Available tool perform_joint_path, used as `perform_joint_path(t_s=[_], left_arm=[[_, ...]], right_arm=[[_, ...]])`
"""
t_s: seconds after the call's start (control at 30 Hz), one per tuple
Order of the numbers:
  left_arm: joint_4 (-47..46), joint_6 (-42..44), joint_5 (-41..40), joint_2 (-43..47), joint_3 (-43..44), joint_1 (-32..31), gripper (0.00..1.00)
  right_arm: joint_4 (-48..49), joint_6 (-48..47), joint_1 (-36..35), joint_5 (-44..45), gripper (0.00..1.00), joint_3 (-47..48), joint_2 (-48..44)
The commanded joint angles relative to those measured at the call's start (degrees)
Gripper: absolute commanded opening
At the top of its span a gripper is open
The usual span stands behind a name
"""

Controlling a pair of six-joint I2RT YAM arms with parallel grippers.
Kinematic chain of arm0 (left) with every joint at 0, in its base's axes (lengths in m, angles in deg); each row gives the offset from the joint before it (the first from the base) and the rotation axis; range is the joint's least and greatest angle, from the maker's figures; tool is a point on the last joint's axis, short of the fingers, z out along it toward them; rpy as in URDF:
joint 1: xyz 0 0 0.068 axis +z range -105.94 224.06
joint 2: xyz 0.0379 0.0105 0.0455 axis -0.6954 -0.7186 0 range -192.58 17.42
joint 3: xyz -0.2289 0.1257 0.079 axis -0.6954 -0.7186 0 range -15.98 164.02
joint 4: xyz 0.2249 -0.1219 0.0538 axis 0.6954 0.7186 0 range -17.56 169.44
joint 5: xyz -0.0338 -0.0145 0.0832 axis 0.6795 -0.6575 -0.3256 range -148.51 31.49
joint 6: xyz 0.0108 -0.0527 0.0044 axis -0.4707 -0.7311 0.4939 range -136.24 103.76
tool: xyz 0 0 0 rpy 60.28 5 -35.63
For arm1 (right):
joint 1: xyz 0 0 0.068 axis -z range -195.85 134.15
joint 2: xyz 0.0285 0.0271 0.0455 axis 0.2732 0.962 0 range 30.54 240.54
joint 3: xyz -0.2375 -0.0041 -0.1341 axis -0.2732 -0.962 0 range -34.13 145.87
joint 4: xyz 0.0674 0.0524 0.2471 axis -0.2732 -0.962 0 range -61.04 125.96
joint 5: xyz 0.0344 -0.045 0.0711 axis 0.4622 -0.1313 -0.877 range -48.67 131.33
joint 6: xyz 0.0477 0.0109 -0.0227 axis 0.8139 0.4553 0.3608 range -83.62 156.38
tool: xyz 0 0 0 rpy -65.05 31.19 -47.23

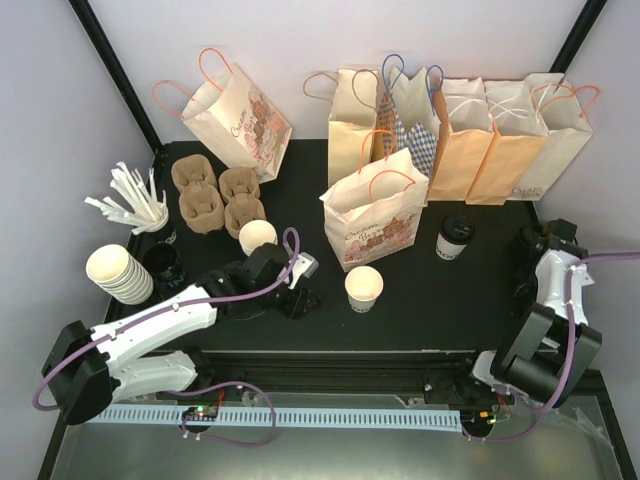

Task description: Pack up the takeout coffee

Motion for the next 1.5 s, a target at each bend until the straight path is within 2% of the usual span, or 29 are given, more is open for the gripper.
perform_joint_path(t_s=[0.0,0.27,0.47,0.63,0.87,1.17,1.47], left_arm=[[0.1,0.7,0.6,-0.1,0.7,-0.1,0.44],[0.4,0.6,0.4,-0.3,1.7,-0.1,0.44],[0.4,0.1,0.7,-0.4,1.6,-0.1,0.44],[0.7,-0.2,0.5,0.3,1.4,-0.1,0.44],[1.4,-0.2,0.2,0.0,2.4,-0.1,0.44],[1.7,-0.1,0.0,-0.7,3.5,-0.1,0.44],[0.5,-2.0,0.3,0.3,3.3,-0.1,0.44]], right_arm=[[-0.8,-1.8,-1.7,-1.1,0.88,1.8,-5.6],[-1.4,-5.8,-6.9,-7.0,0.87,6.1,-15.9],[-0.2,-9.9,-12.0,-15.3,0.82,9.4,-20.3],[2.4,-14.2,-18.4,-21.9,0.78,10.8,-24.0],[1.6,-16.8,-29.9,-29.0,0.75,12.5,-23.5],[1.7,-19.4,-46.4,-33.1,0.72,7.6,-25.6],[0.0,-18.7,-55.6,-29.1,0.71,4.5,-26.9]])
